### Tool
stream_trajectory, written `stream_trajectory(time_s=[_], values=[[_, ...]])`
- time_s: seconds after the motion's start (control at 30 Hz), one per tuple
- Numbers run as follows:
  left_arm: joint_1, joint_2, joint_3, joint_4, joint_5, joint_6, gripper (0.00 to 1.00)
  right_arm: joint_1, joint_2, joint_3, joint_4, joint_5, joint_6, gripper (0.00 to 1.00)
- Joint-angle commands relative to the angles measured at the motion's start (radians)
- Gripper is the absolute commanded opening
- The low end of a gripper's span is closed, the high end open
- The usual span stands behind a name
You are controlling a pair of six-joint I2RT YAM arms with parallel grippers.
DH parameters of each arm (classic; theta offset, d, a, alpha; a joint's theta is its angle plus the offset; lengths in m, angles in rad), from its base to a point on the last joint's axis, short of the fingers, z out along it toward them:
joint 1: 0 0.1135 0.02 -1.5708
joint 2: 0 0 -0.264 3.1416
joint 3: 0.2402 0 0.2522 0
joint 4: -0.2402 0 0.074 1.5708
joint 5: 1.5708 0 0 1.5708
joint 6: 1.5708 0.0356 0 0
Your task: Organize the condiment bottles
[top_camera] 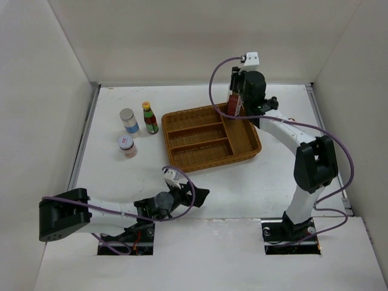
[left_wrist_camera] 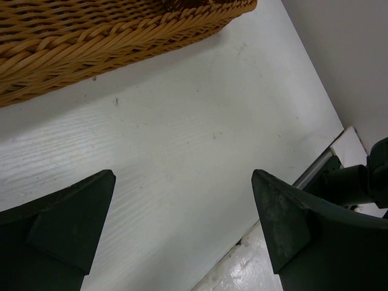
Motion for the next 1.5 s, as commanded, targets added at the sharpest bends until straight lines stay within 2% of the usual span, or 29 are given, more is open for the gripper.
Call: stream_trajectory(time_s=[0.0, 0.53, 0.87, 1.03, 1.2, 1.37, 1.47], values=[[0.013, -0.022, 0.034, 0.008, 0.02, 0.012, 1.0, -0.008, -0.01, 0.013, 0.21, -0.009, 0.015, 0.31], [0.024, -0.019, 0.03, 0.016, 0.02, 0.02, 1.0, -0.017, 0.077, -0.02, 0.296, 0.014, 0.021, 0.33], [0.019, -0.032, 0.025, 0.022, 0.04, 0.049, 1.0, -0.016, 0.065, -0.106, 0.348, 0.009, 0.05, 0.55], [0.024, -0.057, 0.02, 0.022, 0.04, 0.066, 1.0, -0.016, -0.008, -0.138, 0.333, 0.006, 0.052, 0.71], [0.022, -0.077, 0.016, 0.022, 0.04, 0.084, 1.0, -0.022, -0.123, -0.21, 0.29, -0.001, 0.097, 0.78], [0.012, -0.117, 0.016, 0.038, 0.065, 0.125, 1.0, -0.097, -0.229, -0.353, 0.273, 0.011, 0.196, 0.8], [-0.008, -0.14, 0.016, 0.101, 0.089, 0.173, 1.0, -0.173, -0.225, -0.373, 0.148, 0.032, 0.269, 0.82]])
